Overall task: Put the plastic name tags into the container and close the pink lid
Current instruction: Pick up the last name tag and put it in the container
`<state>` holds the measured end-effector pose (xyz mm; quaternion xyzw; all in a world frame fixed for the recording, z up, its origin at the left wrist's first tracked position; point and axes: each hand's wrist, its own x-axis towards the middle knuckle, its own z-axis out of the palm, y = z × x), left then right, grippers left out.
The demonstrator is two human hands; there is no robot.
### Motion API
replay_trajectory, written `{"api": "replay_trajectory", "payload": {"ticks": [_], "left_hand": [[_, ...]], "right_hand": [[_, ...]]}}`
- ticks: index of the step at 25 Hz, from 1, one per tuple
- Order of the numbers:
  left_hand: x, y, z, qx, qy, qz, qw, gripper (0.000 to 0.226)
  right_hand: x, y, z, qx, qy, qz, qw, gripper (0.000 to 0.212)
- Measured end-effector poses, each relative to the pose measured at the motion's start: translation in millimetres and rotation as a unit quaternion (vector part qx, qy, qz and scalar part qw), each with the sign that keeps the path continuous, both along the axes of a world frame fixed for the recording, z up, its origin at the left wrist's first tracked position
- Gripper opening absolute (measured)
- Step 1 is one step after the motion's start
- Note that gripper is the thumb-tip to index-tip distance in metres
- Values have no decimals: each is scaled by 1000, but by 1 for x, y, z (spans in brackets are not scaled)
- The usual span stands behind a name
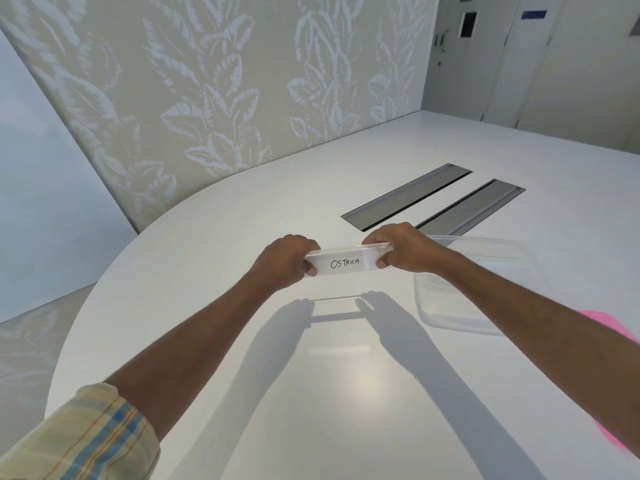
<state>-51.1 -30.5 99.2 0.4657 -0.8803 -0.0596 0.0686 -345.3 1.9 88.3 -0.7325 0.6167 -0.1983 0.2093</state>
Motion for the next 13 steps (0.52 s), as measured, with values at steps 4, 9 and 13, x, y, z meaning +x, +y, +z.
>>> {"api": "replay_trajectory", "payload": {"ticks": [4,9,13], "left_hand": [[-43,8,12,-13,3,-24,1000,43],[-98,16,25,-23,18,-50,998,48],[-142,21,33,-27,21,-68,997,46]], "right_hand": [[-41,22,16,1,-2,-24,1000,49],[-92,47,31,-14,6,-43,999,53],[-133,62,38,-27,4,-64,998,55]]}}
